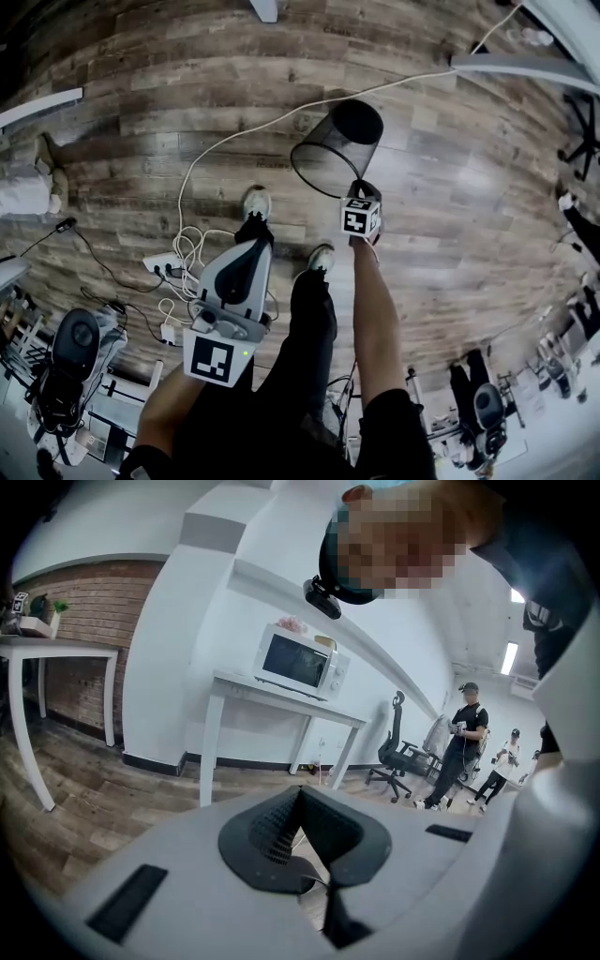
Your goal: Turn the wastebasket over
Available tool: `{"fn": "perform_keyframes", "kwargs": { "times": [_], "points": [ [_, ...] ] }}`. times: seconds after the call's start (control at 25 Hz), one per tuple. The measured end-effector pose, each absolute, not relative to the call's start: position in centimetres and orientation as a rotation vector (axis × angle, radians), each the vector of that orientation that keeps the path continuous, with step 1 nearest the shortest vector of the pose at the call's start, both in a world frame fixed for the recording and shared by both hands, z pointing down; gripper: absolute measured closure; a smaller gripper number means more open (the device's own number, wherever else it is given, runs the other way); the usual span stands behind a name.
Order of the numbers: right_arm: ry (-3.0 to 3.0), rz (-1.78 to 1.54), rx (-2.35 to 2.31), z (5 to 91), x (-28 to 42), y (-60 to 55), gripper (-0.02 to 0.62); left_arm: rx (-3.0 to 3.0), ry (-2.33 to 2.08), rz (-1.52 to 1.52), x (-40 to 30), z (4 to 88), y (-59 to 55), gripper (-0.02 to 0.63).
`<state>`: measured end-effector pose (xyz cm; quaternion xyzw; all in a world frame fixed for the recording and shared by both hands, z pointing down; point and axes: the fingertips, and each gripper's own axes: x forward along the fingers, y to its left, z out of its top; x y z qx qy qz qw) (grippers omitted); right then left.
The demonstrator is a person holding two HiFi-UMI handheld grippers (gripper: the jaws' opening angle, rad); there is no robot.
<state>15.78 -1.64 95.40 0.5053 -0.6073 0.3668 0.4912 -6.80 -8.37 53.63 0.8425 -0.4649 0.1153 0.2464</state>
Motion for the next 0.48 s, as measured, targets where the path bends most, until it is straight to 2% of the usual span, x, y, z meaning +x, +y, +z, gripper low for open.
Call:
{"fn": "perform_keyframes", "kwargs": {
  "times": [0.48],
  "points": [
    [-1.433,1.143,1.226,93.3,15.1,0.1,0.543,2.155,-1.249,0.465,-8.6,60.1,-6.0,0.572]
  ]
}}
